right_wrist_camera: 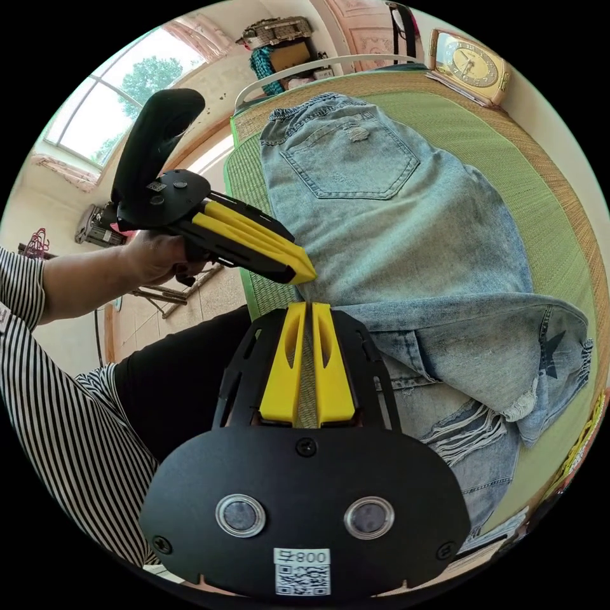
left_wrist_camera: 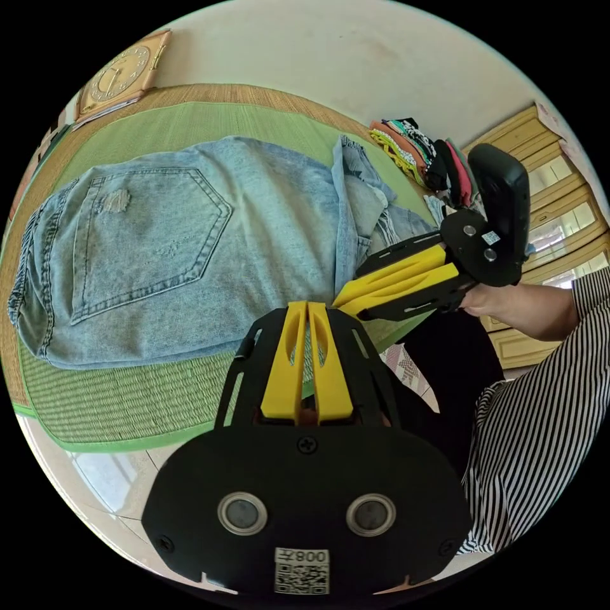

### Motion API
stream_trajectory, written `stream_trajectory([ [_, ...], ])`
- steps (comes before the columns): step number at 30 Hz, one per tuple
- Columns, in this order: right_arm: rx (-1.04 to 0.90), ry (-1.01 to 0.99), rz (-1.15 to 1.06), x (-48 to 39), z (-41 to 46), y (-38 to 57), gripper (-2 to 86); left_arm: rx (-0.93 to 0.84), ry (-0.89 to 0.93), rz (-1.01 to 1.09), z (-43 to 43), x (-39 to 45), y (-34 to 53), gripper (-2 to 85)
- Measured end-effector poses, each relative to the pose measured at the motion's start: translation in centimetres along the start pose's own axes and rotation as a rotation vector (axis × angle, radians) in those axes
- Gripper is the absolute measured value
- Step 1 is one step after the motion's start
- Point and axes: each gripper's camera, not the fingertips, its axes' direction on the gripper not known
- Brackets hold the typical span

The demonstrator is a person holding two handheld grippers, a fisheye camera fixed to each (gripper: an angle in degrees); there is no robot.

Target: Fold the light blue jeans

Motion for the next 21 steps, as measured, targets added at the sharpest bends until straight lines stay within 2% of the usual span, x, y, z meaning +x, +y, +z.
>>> stream_trajectory([
  [6,0.079,-0.126,0.074,2.8,-3.0,1.6,0.6,-0.034,-0.037,0.031,1.7,-0.7,-0.5,0.2],
  [11,0.154,-0.048,0.197,7.1,-6.4,4.7,0.2,-0.045,-0.039,0.033,3.1,-1.6,-0.7,0.3],
  [15,0.108,-0.036,0.259,10.8,-5.2,5.5,0.2,-0.046,-0.045,0.030,3.9,-2.1,-1.0,0.6],
  [21,0.132,-0.054,0.278,12.5,-7.8,6.4,0.7,0.119,0.053,0.038,3.5,-2.2,-4.1,4.3],
])
